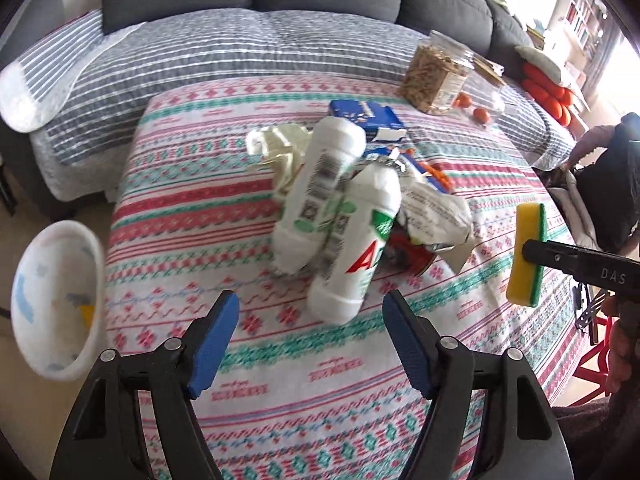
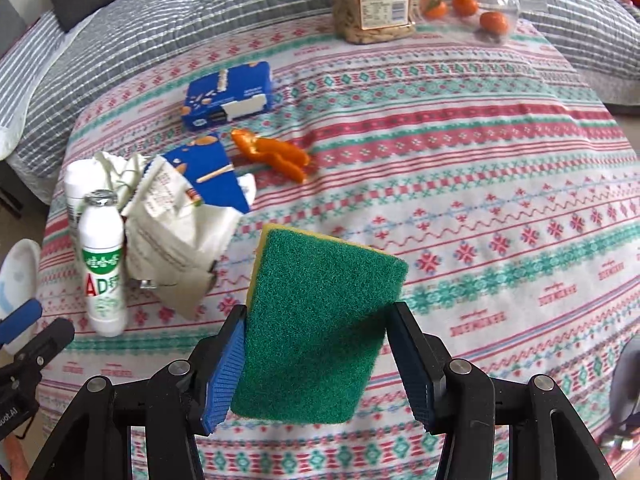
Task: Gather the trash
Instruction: 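Grasp the white AD yogurt bottle with the left tool and lift it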
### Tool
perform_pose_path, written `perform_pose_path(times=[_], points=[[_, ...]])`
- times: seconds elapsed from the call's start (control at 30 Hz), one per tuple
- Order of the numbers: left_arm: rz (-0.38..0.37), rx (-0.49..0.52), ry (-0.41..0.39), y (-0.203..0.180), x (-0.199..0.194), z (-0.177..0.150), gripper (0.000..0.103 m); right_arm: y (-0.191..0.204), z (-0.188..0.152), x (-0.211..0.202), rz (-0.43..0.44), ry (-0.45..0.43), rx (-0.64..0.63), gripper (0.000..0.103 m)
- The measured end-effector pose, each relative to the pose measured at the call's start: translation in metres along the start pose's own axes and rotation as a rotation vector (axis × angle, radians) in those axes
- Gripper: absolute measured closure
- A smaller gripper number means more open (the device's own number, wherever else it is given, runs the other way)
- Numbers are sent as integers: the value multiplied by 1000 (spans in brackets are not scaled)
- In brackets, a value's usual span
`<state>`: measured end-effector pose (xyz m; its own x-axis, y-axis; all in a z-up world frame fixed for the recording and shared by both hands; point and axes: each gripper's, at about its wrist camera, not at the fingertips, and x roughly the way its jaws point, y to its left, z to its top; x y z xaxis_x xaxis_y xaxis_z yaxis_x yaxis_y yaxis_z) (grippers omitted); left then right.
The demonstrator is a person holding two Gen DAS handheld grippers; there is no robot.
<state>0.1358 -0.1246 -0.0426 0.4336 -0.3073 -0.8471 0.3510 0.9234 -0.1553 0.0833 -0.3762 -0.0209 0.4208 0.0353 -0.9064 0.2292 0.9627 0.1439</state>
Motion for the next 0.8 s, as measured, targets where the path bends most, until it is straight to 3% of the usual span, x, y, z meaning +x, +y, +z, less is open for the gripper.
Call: perform_pose_path(times=[0.17,0.4,0.57,0.8], points=[[-3,41,-10,-13,17,7,40,-12,3,1,-9,4,3,43],[43,86,-16,-25,42,16,46,-25,3,-1,-8,6,16,43],[55,93,13,-28,52,16,60,-32,4,0,-15,13,27,42],[60,78,-8,-24,43,17,63,-32,6,-4,-8,3,28,43]])
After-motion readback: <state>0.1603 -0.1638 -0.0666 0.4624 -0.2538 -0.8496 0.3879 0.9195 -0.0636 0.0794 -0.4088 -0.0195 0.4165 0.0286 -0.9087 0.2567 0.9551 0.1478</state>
